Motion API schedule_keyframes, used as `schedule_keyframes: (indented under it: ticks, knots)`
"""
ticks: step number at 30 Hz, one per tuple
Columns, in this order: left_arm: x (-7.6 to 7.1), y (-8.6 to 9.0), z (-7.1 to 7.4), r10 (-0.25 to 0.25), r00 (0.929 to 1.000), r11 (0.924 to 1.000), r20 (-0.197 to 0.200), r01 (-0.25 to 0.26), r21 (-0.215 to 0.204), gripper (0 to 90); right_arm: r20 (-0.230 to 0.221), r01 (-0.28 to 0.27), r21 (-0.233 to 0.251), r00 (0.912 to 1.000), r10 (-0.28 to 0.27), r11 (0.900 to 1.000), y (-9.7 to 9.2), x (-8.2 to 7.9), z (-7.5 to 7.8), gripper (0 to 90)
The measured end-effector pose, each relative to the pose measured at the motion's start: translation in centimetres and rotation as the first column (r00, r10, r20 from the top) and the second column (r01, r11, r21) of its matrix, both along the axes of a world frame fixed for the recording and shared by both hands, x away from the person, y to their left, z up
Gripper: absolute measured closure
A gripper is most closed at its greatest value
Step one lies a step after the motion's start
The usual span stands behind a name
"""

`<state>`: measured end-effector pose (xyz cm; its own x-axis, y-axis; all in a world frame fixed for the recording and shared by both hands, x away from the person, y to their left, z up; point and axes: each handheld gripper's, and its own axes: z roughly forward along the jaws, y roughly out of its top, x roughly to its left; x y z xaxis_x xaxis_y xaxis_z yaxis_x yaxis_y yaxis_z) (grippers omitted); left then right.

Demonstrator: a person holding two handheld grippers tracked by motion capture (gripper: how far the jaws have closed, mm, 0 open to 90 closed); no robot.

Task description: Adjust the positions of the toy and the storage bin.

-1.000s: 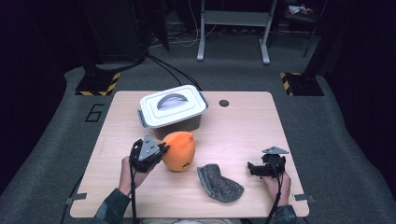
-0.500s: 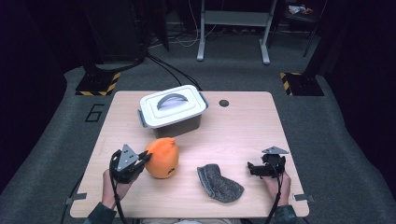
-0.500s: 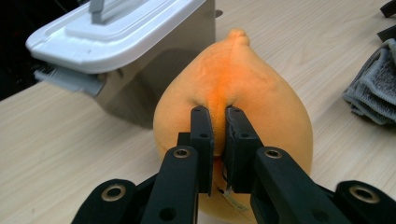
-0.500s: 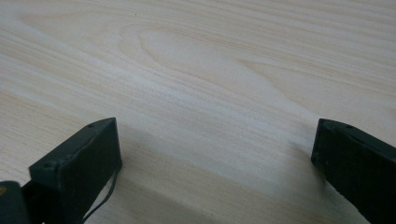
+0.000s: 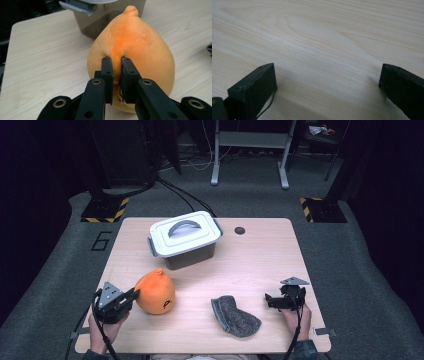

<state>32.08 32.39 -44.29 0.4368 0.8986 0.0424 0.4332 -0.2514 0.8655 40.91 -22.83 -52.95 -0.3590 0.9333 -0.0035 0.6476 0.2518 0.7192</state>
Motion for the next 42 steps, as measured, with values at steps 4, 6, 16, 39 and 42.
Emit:
schedule_keyframes:
  ticks: [4, 6, 16, 39, 42]
  knots:
    - [0.3, 0.8, -0.3, 0.046, 0.9988, 0.9989, -0.013, -0.046, -0.010, 78.8, 0.000, 0.000, 0.000, 1.0000, 0.000, 1.0000, 0.0, 0.0, 0.0, 0.5]
    - [0.5, 1.1, -0.6, 0.066, 0.9976, 0.9977, -0.019, -0.067, -0.009, 78.2, 0.000, -0.001, -0.001, 1.0000, 0.001, 1.0000, 0.0, 0.0, 0.0, 0.5]
    - [3.8, 4.7, -2.3, 0.173, 0.9780, 0.9816, -0.117, -0.181, -0.062, 70.6, -0.002, 0.002, 0.002, 1.0000, -0.002, 1.0000, 0.0, 0.0, 0.0, 0.5]
    - [5.9, 7.2, -0.2, 0.254, 0.9579, 0.9624, -0.134, -0.264, -0.063, 17.7, 0.000, -0.001, 0.002, 1.0000, 0.001, 1.0000, 0.0, 0.0, 0.0, 0.4]
    - [6.6, 6.7, 0.8, 0.258, 0.9599, 0.9619, -0.110, -0.266, -0.064, 8.9, -0.001, -0.002, 0.001, 1.0000, 0.002, 1.0000, 0.0, 0.0, 0.0, 0.4]
